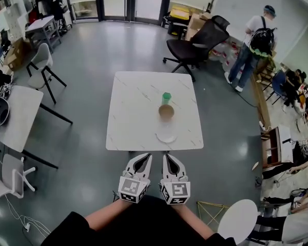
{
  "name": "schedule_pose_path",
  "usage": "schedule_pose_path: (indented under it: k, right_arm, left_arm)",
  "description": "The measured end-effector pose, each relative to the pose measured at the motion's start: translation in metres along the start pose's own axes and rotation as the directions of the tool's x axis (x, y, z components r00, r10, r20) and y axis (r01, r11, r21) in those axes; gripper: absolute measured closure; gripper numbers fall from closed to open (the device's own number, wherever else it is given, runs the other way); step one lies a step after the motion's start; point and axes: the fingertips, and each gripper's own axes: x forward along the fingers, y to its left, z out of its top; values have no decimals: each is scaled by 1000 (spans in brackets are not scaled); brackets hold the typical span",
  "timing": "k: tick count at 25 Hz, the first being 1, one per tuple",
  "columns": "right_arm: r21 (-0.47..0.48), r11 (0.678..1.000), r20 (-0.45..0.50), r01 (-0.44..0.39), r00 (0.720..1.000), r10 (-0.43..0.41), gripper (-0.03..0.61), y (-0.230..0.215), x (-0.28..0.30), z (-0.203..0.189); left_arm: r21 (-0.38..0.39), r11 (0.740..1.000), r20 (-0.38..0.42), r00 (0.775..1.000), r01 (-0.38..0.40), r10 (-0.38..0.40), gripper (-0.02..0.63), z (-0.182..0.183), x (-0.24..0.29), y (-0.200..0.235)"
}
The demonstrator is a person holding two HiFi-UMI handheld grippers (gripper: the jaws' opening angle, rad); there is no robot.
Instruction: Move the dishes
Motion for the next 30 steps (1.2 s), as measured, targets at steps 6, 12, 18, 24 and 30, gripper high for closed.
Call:
schedule_pose_path:
  k: [6, 12, 18, 24, 30]
  right_arm:
    - [-41, 999, 31, 6, 999, -5, 561, -24, -12, 3]
    - [-59, 998, 50, -5, 999, 8, 561, -25, -17, 5]
    - [-23, 999, 41, -40, 998, 41, 561, -21, -5, 3]
    - [-47, 995, 47, -85, 995, 87, 561, -3, 10, 12]
    - [-51, 993, 41, -107, 993, 109, 561, 9, 22, 14]
  left_arm:
    - [46, 999, 21, 1000, 3, -4, 597, 2, 18, -28]
    - [85, 996, 17, 1000, -6, 4, 597, 1, 20, -36]
    - [70, 997, 0, 1000, -16, 16, 597, -6, 17, -22]
    - [71, 996, 4, 999, -48, 47, 597, 0, 9, -5]
    - [64, 996, 12, 998, -62, 62, 597, 5, 6, 11]
